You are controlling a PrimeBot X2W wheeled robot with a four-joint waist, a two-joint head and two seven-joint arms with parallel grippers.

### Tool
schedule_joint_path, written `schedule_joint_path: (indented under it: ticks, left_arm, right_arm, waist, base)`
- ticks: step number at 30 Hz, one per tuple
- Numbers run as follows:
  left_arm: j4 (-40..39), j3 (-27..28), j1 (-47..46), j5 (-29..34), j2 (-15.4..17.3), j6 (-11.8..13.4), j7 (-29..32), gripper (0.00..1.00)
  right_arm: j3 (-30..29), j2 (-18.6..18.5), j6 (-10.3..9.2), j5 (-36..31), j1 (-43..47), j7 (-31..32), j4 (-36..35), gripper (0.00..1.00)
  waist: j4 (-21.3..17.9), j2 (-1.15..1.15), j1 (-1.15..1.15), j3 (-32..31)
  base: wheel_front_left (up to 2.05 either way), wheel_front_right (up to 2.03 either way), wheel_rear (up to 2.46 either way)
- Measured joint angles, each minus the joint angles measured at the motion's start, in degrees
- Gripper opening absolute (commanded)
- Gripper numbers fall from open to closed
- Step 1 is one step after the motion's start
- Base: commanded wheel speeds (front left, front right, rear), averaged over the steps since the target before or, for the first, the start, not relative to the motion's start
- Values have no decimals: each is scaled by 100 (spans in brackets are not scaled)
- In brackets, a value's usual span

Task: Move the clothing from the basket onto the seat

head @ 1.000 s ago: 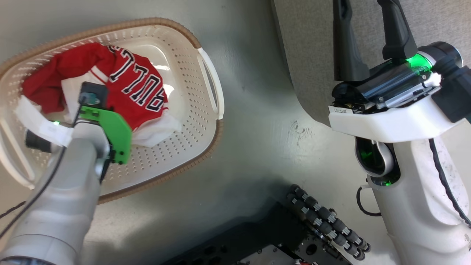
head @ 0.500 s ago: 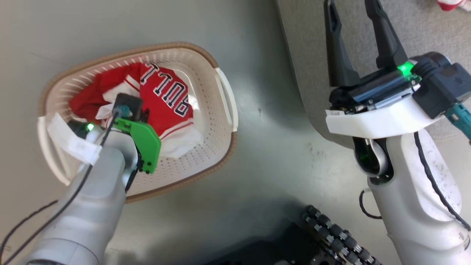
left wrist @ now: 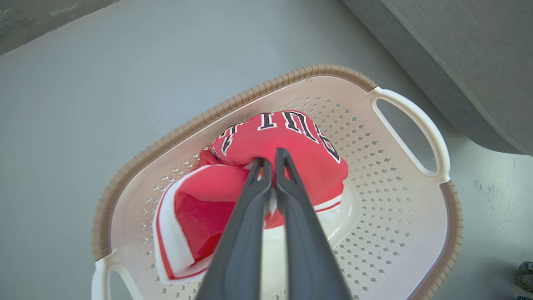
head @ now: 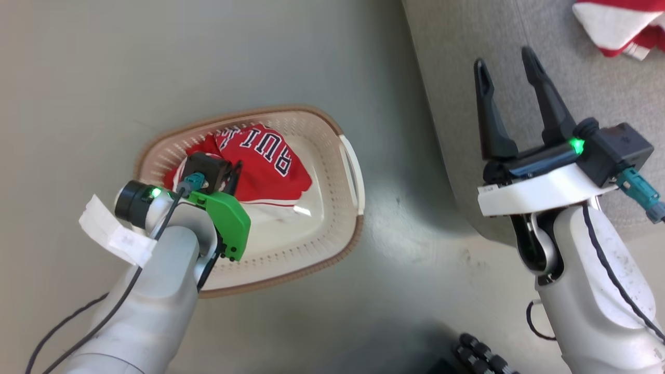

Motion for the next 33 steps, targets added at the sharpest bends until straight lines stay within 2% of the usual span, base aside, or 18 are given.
schedule_joint_path:
  ticks: [5, 16, 24, 33]
  left_arm:
    - [-301, 15, 162, -240, -13, -25, -137, 0]
    - [-1095, 94, 386, -346, -32, -46, -169, 0]
    - [-2158, 322, 471, -353, -37, -47, -170, 0]
    - [-3009, 489, 998, -354, -35, -47, -170, 0]
  right_arm:
    - [-79, -19, 1, 1, 213, 0, 240, 100]
    - [-144, -100, 42, 15, 663, 0, 657, 100]
    - [-129, -113, 86, 32, 900, 1, 817, 100]
    - [-79, -110, 98, 68, 1157, 1, 989, 100]
  waist:
    - [209, 0, 0, -485]
    - [561, 0, 0, -1388]
    - [785, 0, 0, -1961]
    - [954, 0, 0, -2497]
  base:
    - [0, 0, 0]
    - [0, 0, 0]
    - [0, 0, 0]
    - [0, 0, 0]
